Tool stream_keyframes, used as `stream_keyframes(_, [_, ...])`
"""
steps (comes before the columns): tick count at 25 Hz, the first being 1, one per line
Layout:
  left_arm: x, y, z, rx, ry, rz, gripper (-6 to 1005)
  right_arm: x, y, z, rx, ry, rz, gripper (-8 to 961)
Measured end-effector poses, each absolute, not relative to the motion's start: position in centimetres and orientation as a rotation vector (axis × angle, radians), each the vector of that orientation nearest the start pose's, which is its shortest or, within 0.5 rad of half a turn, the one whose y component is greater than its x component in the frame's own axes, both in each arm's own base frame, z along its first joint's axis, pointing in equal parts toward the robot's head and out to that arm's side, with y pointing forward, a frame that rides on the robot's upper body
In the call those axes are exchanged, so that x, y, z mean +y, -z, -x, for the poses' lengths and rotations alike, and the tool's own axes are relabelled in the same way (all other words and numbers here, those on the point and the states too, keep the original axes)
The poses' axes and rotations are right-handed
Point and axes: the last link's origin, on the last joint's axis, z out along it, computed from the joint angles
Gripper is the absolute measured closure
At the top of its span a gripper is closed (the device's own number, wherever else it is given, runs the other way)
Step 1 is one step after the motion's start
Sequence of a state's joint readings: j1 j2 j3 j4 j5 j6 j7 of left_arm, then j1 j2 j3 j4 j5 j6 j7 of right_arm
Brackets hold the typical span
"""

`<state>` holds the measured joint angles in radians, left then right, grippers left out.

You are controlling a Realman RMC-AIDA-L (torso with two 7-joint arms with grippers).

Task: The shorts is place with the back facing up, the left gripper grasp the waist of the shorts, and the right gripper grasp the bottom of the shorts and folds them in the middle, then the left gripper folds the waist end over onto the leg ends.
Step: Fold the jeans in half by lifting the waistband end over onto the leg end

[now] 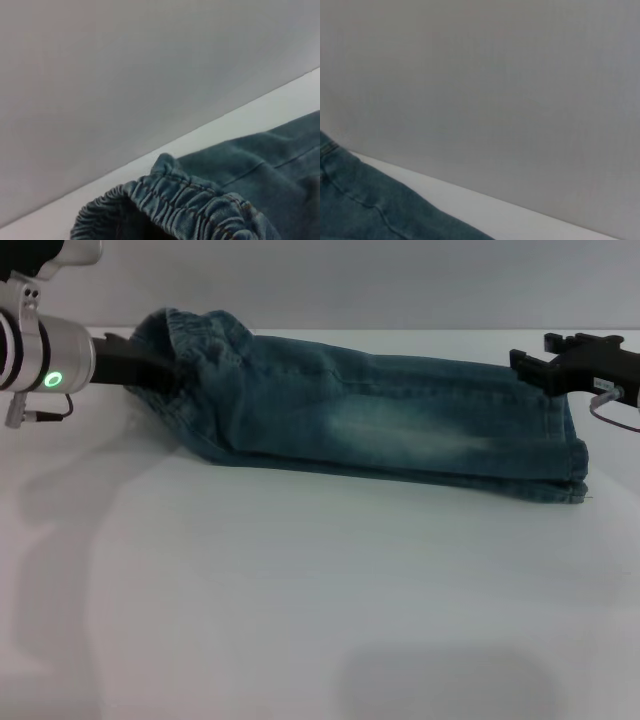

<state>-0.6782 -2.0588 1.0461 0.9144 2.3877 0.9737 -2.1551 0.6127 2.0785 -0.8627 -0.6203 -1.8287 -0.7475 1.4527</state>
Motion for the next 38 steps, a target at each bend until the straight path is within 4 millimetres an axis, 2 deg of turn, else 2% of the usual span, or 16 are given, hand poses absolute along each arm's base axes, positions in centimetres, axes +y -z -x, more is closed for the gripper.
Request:
stream_keyframes(2, [43.6,-2.2,22.2,-0.804,0.055,2.345,919,42.7,-1.0,-28.1,0.723,-0.352,2.149,435])
stream_keyframes(4, [43.6,-2.2,22.2,-0.804,0.055,2.345,918,42.7,-0.6,-27.7,0.717,-0.353,2.168,435])
stream_keyframes(6, [43.7,-2.5,20.2,-0.756,0.093,2.388,918,42.8,0.0,-27.3,0.708,-0.348,2.192,435])
stream_keyframes(8, [43.7,-2.5,19.8,-0.742,0.101,2.397,917,42.8,0.5,-26.9,0.697,-0.339,2.214,435])
stream_keyframes(9, [43.6,-2.6,18.5,-0.7,0.126,2.419,917,42.8,0.8,-26.7,0.693,-0.334,2.226,435])
stream_keyframes(12, [43.5,-2.8,17.6,-0.673,0.15,2.433,918,43.0,1.6,-26.2,0.683,-0.317,2.255,435])
stream_keyframes(17, [43.1,-3.4,14.3,-0.599,0.244,2.492,919,43.2,3.1,-25.0,0.649,-0.286,2.317,435])
stream_keyframes(24, [42.1,-4.2,10.9,-0.504,0.358,2.557,918,42.8,5.3,-22.5,0.63,-0.345,2.403,436])
stream_keyframes(25, [42.1,-4.2,10.9,-0.504,0.358,2.557,918,42.7,5.6,-22.2,0.625,-0.349,2.416,436])
stream_keyframes(26, [41.8,-4.6,9.9,-0.473,0.388,2.572,917,42.6,5.9,-21.9,0.617,-0.352,2.43,436])
stream_keyframes(31, [41.3,-4.7,8.4,-0.422,0.42,2.598,917,41.9,7.5,-20.4,0.58,-0.361,2.503,436])
stream_keyframes(38, [41.1,-4.3,7.7,-0.396,0.414,2.62,919,41.0,9.0,-18.1,0.528,-0.413,2.576,436])
